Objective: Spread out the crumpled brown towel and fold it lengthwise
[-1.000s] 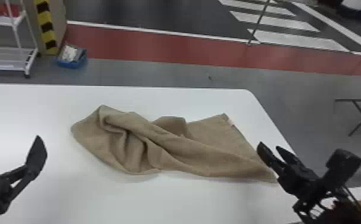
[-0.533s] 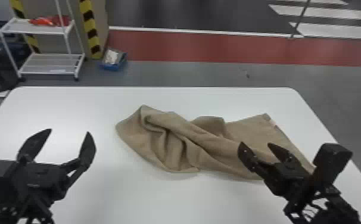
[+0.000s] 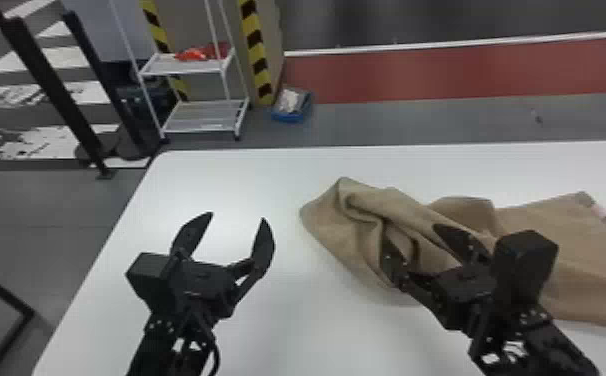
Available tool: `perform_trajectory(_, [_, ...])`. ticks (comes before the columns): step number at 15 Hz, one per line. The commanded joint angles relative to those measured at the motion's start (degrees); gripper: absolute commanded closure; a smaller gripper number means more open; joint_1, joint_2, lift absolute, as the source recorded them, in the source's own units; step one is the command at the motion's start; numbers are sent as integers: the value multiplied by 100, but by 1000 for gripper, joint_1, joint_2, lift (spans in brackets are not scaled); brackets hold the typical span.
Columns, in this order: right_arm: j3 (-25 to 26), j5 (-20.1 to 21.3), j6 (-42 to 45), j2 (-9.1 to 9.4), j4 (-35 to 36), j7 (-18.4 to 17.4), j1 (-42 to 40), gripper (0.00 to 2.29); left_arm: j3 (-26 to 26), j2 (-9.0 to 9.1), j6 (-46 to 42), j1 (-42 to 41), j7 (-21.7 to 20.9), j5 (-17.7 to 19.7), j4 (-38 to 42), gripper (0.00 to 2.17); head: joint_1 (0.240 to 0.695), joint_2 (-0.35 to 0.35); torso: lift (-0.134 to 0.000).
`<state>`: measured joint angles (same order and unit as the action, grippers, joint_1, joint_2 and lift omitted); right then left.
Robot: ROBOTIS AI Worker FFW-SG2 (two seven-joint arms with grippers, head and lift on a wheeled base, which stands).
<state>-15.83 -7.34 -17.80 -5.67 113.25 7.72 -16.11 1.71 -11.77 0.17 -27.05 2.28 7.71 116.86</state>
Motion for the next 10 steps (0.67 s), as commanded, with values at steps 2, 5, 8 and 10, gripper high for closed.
perform_trajectory(2, [-737, 145, 167, 40, -690, -236, 601, 221, 22, -18, -21, -10, 0, 12, -5, 137, 695, 228, -128])
perform_trajectory(5, [-1379, 347, 184, 40, -1305, -517, 1163, 289, -13, -79, -144, -63, 0, 117, -14, 137, 695, 275, -128])
perform_trajectory(8, [-1942, 769, 61, 119, -1736, -921, 1611, 292, -39, -141, -320, -169, -9, 152, 4, 137, 695, 326, -128])
perform_trajectory(10, [-2065, 1006, -115, 365, -2035, -1000, 1805, 350, -57, -167, -320, -230, -9, 152, 39, 137, 695, 350, -128])
